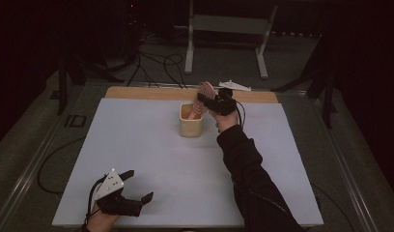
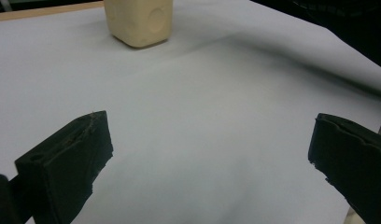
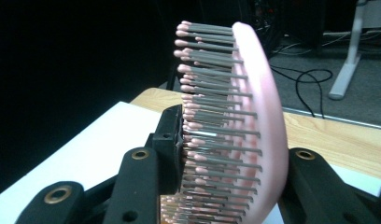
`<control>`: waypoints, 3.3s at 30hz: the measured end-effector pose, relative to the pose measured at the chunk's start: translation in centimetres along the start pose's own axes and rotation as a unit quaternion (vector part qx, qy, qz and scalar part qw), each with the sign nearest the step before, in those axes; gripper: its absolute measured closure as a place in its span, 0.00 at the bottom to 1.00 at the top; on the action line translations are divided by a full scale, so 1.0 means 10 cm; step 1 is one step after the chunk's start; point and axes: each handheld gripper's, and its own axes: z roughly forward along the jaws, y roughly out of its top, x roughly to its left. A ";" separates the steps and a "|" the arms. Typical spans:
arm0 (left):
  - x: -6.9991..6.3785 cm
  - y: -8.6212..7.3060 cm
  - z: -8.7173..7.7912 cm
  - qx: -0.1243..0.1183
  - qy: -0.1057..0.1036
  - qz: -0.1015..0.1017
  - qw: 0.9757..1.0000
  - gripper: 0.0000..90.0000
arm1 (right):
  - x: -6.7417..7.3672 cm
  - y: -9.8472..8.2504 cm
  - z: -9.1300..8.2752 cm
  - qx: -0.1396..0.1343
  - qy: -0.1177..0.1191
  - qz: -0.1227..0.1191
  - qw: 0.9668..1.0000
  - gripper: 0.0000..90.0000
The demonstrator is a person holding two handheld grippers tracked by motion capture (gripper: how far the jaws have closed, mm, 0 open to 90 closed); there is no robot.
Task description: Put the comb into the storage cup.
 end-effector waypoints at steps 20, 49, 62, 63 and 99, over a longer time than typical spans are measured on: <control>0.00 -0.01 0.02 0.002 -0.002 -0.002 1.000 0.00 | -0.05 0.03 -0.09 0.005 0.000 -0.009 1.000 0.32; 0.00 -0.01 0.00 0.003 -0.002 0.001 1.000 0.00 | -0.06 0.07 -0.36 0.056 0.002 -0.078 0.995 0.08; -0.01 0.00 0.00 0.002 0.000 0.001 1.000 0.00 | -0.06 0.07 -0.48 0.050 0.013 -0.103 0.993 0.09; -0.01 0.00 0.00 0.002 -0.001 0.001 1.000 0.00 | -0.07 0.07 -0.50 0.049 0.013 -0.103 0.993 0.09; 0.01 0.01 -0.01 0.002 -0.011 0.003 1.000 0.00 | -0.07 -0.24 -0.94 0.061 0.018 -0.115 0.991 0.09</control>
